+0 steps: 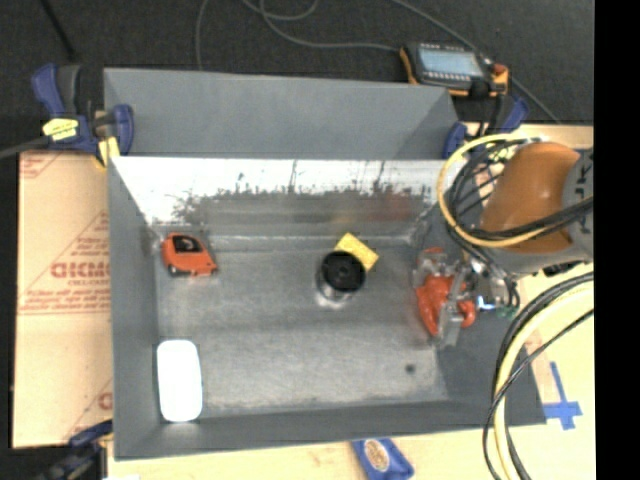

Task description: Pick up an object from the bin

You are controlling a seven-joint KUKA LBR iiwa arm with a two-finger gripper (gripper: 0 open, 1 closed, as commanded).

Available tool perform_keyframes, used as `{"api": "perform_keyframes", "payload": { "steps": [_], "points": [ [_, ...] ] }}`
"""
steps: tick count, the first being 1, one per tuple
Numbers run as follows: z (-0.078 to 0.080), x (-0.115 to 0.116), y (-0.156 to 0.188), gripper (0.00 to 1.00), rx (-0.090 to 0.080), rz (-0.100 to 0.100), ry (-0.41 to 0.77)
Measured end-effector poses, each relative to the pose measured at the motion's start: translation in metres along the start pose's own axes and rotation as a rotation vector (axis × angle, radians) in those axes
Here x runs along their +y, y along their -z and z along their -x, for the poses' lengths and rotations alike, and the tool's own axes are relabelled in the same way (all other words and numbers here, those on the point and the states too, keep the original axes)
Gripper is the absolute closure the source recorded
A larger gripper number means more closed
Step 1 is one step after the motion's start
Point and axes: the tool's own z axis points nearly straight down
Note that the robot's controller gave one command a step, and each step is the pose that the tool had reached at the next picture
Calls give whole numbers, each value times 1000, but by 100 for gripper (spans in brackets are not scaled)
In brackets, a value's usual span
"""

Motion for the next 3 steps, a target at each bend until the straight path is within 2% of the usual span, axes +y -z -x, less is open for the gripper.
{"api": "perform_keyframes", "payload": {
  "steps": [1,2,3],
  "points": [
    [27,-1,2,0,0,0,-75],
    [30,7,16,0,-1,0,-58],
    [30,11,17,0,-1,0,-79]
  ]
}}
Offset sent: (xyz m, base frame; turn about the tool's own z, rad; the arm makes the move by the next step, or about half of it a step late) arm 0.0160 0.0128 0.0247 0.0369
